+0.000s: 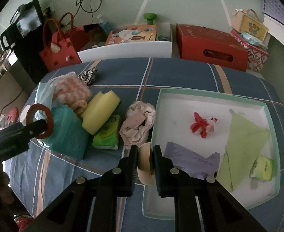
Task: Organize soft objects
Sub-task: 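Grasp the round gold tin with the right tool while the left tool grasps the red ring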
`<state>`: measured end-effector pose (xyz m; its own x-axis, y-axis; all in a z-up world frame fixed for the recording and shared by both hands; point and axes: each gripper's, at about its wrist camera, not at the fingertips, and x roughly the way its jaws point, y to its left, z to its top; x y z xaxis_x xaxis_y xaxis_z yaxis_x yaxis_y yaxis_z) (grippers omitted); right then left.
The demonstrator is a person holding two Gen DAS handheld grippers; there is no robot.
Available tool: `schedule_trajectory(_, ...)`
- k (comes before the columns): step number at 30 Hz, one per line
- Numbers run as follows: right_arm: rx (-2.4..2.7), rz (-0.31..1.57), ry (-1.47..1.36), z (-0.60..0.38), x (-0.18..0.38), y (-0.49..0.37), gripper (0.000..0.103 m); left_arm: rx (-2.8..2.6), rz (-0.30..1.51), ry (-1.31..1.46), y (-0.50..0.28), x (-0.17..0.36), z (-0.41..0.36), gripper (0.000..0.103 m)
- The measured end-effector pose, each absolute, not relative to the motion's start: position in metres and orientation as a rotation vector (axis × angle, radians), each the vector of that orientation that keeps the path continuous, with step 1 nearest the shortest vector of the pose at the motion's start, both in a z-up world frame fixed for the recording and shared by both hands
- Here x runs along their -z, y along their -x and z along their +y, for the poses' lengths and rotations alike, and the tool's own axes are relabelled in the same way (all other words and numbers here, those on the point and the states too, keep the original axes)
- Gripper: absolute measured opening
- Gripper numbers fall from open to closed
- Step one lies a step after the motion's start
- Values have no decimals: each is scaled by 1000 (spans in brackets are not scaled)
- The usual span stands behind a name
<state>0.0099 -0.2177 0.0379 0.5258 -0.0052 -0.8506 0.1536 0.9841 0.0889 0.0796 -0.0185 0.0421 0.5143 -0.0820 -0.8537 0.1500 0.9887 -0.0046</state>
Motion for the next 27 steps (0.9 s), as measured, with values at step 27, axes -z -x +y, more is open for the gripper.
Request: schedule_trajectory(27, 97, 1017, -183, -226, -37, -8, 17, 179, 1006, -137, -74, -40, -41, 55)
